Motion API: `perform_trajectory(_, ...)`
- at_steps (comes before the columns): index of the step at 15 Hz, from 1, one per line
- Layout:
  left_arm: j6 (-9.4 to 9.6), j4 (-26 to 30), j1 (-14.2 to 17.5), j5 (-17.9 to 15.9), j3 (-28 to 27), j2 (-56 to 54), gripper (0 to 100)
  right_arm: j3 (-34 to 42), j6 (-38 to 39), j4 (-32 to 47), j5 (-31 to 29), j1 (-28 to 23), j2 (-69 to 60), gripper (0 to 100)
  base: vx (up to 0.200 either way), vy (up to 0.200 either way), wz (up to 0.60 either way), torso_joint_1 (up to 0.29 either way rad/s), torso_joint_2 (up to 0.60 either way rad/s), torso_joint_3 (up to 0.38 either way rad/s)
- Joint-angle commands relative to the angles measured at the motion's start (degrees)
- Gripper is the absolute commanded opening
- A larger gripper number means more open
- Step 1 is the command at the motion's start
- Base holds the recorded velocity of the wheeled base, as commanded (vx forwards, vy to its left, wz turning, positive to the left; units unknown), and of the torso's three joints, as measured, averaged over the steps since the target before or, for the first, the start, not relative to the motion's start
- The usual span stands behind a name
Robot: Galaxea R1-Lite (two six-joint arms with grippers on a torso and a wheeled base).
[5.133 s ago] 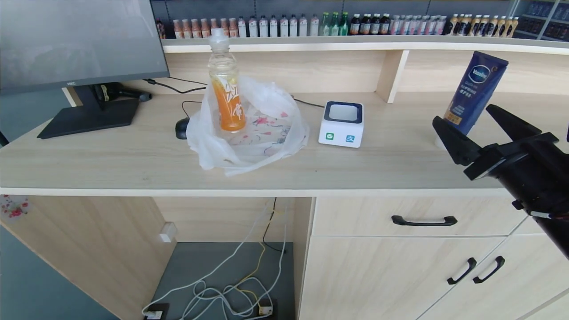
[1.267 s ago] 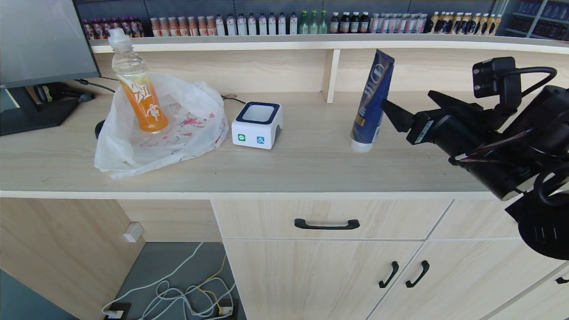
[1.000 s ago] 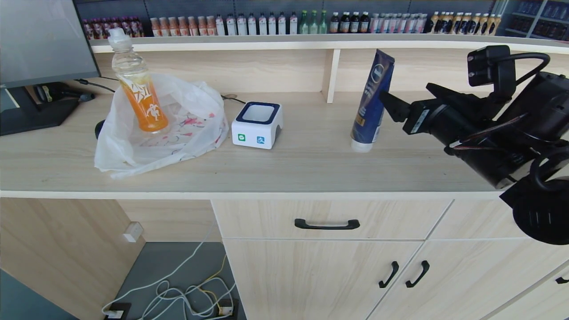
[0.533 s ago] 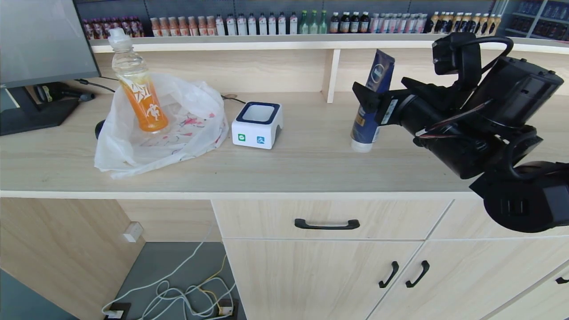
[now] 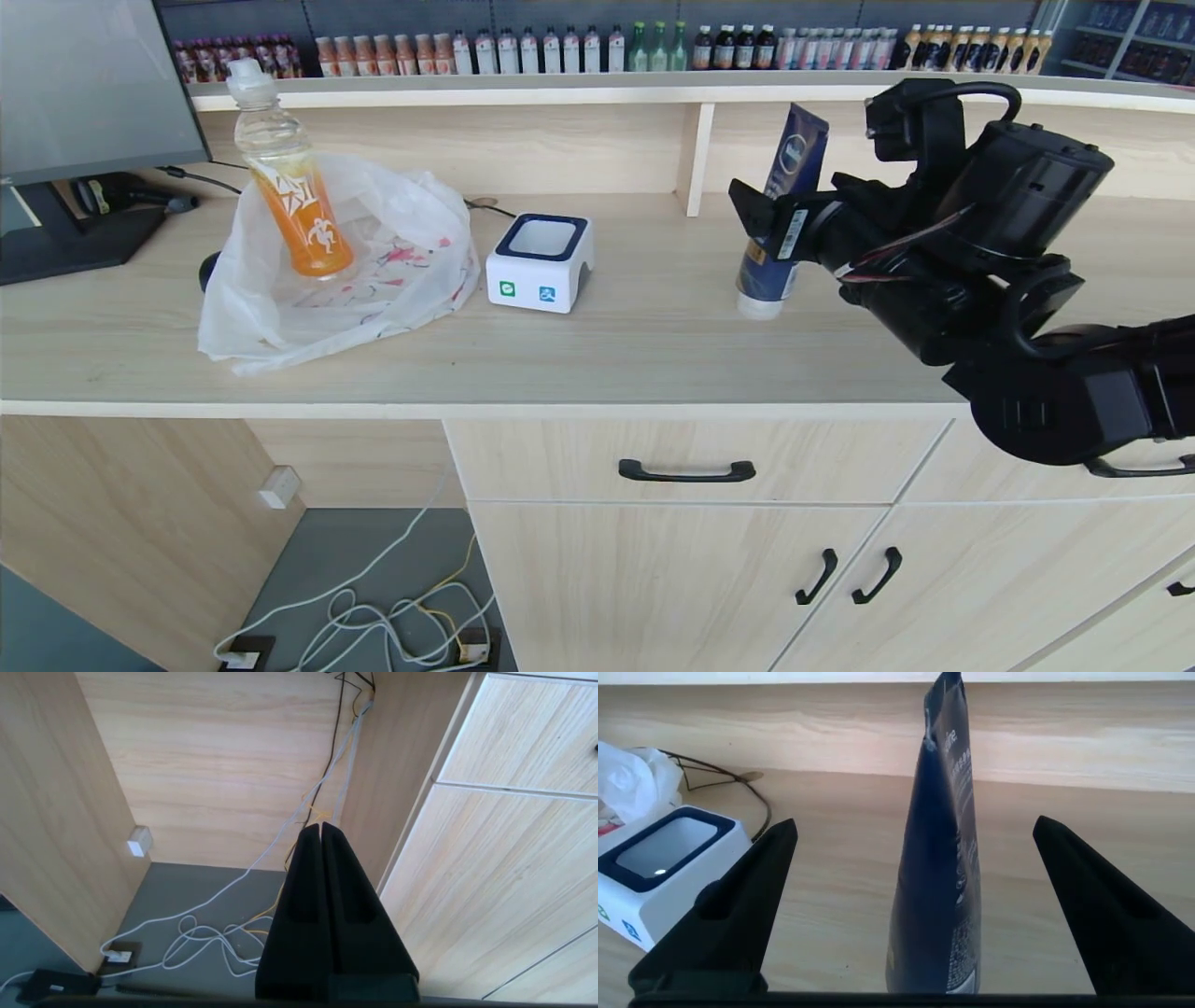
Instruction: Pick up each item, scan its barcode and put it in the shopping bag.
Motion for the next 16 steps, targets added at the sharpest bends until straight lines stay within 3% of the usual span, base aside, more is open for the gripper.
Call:
perform_trajectory(1,-0.01,0.00,0.03,0.00,0.00,-0.02,0,-0.90,-0.01,-0.07,-0.62,-0.08,1.89,100,0.000,0.000,0.00,0.000,0.00,0.000)
perform_trajectory(16,-0.01,0.00,0.03,0.00,0.00,-0.02,0,-3.89,1.39,-0.42,-2.12,-3.42,7.78,100,0.000,0.000,0.00,0.000,0.00,0.000)
